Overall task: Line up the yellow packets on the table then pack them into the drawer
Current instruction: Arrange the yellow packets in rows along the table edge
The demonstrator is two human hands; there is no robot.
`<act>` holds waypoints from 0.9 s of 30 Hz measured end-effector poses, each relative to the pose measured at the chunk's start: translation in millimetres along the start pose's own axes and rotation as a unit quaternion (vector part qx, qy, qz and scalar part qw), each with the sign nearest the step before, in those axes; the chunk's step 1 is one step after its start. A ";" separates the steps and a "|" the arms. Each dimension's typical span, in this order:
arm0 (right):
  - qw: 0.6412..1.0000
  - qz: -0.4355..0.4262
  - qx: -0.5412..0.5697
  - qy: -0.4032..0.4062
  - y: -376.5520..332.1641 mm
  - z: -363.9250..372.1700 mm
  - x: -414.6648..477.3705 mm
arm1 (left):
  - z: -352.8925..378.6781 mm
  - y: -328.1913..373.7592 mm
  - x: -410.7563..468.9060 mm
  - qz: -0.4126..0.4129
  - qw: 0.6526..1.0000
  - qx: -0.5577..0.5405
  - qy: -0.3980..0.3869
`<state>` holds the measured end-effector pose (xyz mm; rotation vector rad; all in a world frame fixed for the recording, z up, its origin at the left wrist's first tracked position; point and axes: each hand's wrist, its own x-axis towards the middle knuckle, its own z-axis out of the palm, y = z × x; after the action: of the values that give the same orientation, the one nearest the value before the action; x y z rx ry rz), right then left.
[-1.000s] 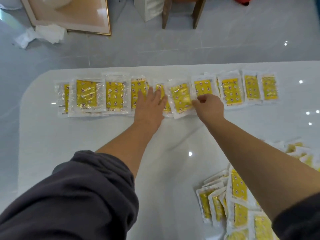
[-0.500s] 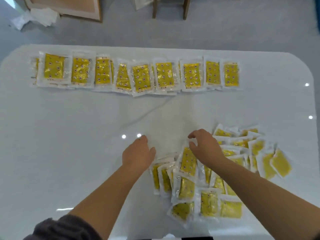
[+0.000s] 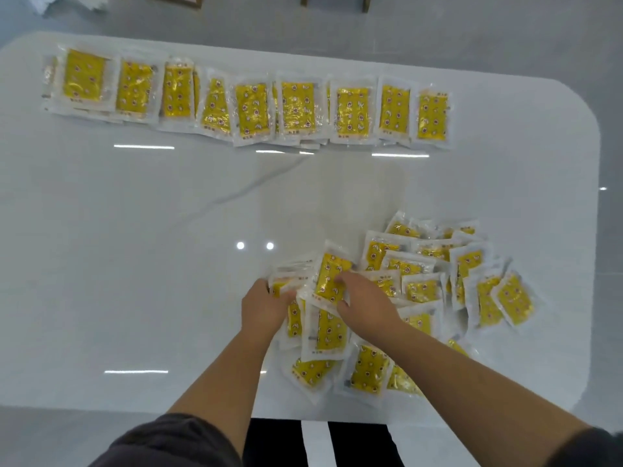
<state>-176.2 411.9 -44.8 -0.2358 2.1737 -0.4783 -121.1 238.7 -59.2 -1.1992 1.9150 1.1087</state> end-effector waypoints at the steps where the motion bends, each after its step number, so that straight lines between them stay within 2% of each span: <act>1: 1.000 0.002 -0.001 -0.007 0.3 -0.6 -1.2 | -1.6 1.1 -1.1 0.005 1.000 -0.007 -0.008; 5: 0.999 0.003 -0.015 -0.034 -1.8 -2.5 -4.0 | -8.3 3.7 -2.6 0.036 0.998 -0.021 -0.055; 8: 0.999 0.008 -0.014 -0.040 -5.0 -1.5 -4.1 | -12.7 -1.1 1.1 0.065 0.995 -0.035 -0.062; 11: 0.999 0.021 -0.001 -0.047 -8.9 3.6 -6.3 | -15.8 -6.6 5.5 0.067 0.989 -0.085 -0.099; 13: 0.998 0.031 0.016 -0.053 -10.9 8.2 -8.3 | -12.7 -8.9 7.4 0.071 0.987 -0.076 -0.121; 21: 0.997 0.045 0.046 -0.040 -13.6 13.9 -9.7 | -6.3 -3.4 5.0 0.079 0.990 -0.029 -0.116; 27: 0.994 0.085 0.062 0.002 -38.8 13.2 -8.4 | -72.7 -11.3 6.4 0.037 0.993 -0.067 -0.087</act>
<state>-160.6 376.2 -29.7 0.0187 2.1367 -0.5151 -118.0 169.1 -34.8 -1.0711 1.7883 1.3532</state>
